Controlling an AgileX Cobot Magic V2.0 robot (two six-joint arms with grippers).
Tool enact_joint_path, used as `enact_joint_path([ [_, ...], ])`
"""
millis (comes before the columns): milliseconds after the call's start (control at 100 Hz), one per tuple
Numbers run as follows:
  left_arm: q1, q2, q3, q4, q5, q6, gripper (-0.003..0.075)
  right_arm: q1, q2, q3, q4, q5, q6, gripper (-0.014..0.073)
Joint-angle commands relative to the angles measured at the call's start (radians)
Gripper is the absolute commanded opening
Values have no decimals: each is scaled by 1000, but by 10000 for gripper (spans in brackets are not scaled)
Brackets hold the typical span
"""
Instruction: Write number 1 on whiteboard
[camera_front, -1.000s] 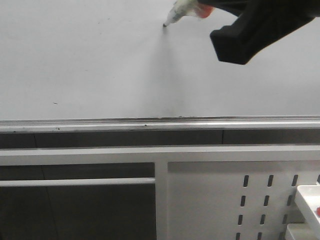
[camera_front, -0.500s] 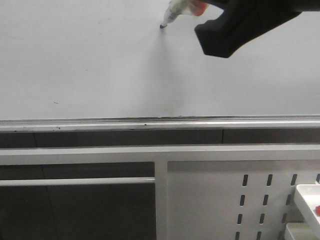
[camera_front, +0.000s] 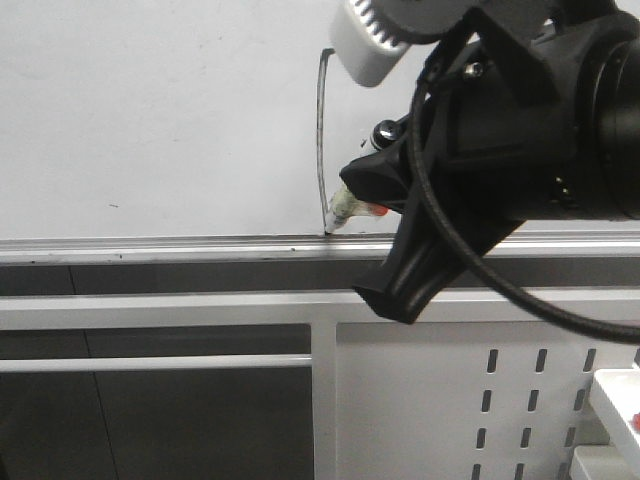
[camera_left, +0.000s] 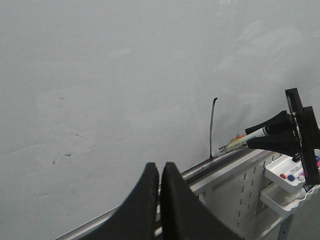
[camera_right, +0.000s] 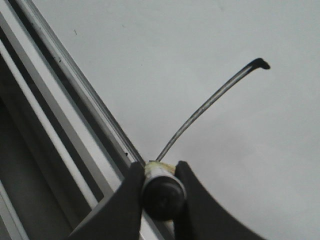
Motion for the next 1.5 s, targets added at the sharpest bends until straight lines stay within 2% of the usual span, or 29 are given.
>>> enact_joint_path([
  [0,3,18,-19,13,-77,-11,-20,-19,-13,-32,63,-133,-18,-71],
  [100,3,18,-19,-3,-77,-11,-20,16,-50,-33,61,-130,-18,-71],
  [180,3,18,-19,-46,-77,-11,-19,95,-128,-33,57,-92,-18,-74],
  [230,3,25,-19,-74,-77,-8,-18,153,-185,-52,57,-9,-18,-77],
  [310,3,61,-19,-152,-77,70,-7,225,-273,-105,57,228,-18,-77],
  [380,3,131,-19,-249,-83,199,54,255,-329,-176,57,441,-18,-77],
  [470,3,263,-23,-376,-124,394,189,261,-351,-283,57,668,-18,-77],
  [530,3,356,-42,-463,-150,523,270,257,-351,-346,57,768,-18,-77],
  [590,3,460,-72,-512,-155,630,295,253,-347,-405,57,834,-18,-77],
  [650,3,544,-114,-538,-150,677,295,253,-342,-443,57,849,-18,-77],
  [840,3,731,-229,-538,-150,680,295,253,-342,-469,26,882,-18,-77],
  [1220,1,777,-260,-536,-146,681,288,253,-342,-469,19,910,-18,-77],
  [1310,1,777,-260,-536,-146,681,236,253,-342,-469,17,910,-18,-77],
  [1490,1,777,-260,-538,-146,681,64,253,-342,-469,17,912,-18,-77],
])
